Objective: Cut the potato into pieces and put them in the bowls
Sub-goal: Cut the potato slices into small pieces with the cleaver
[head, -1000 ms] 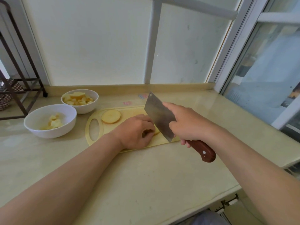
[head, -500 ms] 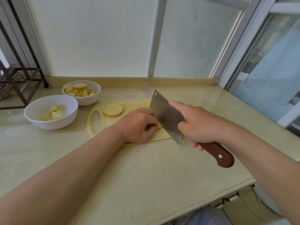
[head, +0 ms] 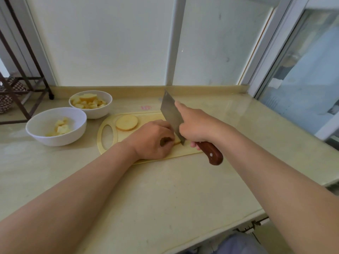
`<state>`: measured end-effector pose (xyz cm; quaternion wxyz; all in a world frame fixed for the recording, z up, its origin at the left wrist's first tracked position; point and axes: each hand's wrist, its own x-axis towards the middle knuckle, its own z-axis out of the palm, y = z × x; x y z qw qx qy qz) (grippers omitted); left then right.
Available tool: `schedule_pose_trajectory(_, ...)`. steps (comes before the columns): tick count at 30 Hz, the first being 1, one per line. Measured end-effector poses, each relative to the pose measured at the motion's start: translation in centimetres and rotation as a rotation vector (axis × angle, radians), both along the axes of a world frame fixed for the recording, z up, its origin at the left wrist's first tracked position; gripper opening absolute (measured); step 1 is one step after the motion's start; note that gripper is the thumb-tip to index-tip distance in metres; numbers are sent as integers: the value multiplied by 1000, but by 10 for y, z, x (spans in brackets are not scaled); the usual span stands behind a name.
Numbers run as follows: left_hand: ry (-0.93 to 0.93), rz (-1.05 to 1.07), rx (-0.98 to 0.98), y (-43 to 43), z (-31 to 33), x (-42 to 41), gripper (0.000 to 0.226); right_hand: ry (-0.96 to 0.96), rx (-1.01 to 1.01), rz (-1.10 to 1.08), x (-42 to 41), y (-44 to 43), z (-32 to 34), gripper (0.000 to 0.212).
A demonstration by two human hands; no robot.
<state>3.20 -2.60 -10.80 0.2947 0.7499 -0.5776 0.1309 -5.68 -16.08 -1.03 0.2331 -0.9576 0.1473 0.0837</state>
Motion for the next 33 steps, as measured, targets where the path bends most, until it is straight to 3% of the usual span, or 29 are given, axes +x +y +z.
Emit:
schedule_pose_trajectory(5, 10, 15, 13, 2, 2, 3, 16, 38, 74, -34, -22, -13, 1, 88)
schedule_pose_trajectory(14, 16, 37, 31, 4, 3, 1, 24, -92, 181, -75, -36, -18, 3, 88)
schedule_pose_trajectory(33, 44, -15, 15, 4, 4, 9, 10, 50, 55, 4, -22, -1, -6, 87)
